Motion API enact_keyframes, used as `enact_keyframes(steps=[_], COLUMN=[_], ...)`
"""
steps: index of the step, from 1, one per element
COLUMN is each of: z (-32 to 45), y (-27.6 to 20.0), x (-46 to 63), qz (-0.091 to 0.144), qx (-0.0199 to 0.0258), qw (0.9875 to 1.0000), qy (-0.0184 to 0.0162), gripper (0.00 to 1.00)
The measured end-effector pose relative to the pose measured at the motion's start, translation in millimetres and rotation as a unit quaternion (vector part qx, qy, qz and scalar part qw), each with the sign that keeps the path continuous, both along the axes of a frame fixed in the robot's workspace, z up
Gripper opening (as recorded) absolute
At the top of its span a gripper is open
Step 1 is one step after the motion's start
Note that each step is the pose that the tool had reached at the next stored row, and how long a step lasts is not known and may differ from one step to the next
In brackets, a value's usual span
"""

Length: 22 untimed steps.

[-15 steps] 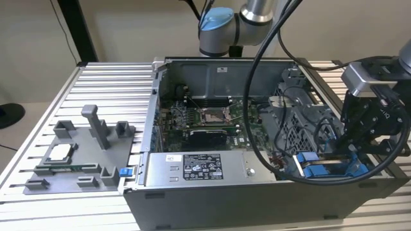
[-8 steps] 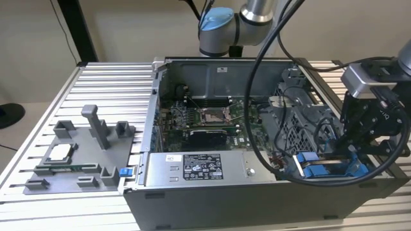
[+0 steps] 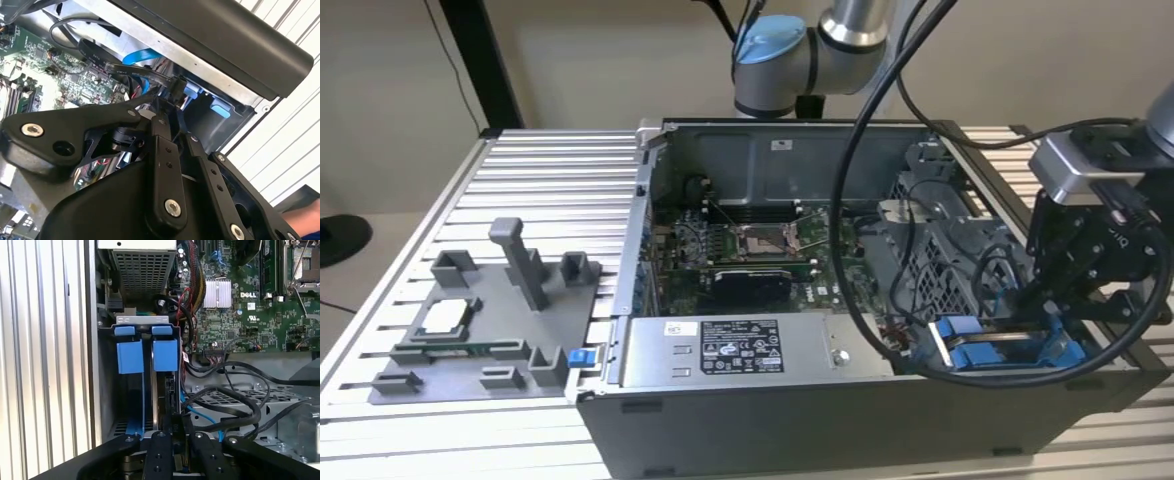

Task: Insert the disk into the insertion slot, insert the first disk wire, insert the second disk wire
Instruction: 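Insert the first disk wire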

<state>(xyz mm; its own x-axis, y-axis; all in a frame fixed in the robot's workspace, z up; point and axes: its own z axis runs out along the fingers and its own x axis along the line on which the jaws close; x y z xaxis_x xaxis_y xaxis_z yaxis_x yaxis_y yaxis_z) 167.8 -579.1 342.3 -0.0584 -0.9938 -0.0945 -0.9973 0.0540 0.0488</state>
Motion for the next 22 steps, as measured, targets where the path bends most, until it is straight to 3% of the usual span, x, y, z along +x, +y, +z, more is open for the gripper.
enact_keyframes(steps=[16,22], z=[-2.5,-2.4], y=[0.9,0.1], x=[0.6,0.6], qz=[0.000,0.000], qx=[0.0000,0.0005], qw=[1.0000,1.0000], qy=[0.0001,0.0026], gripper=[0.00,0.00])
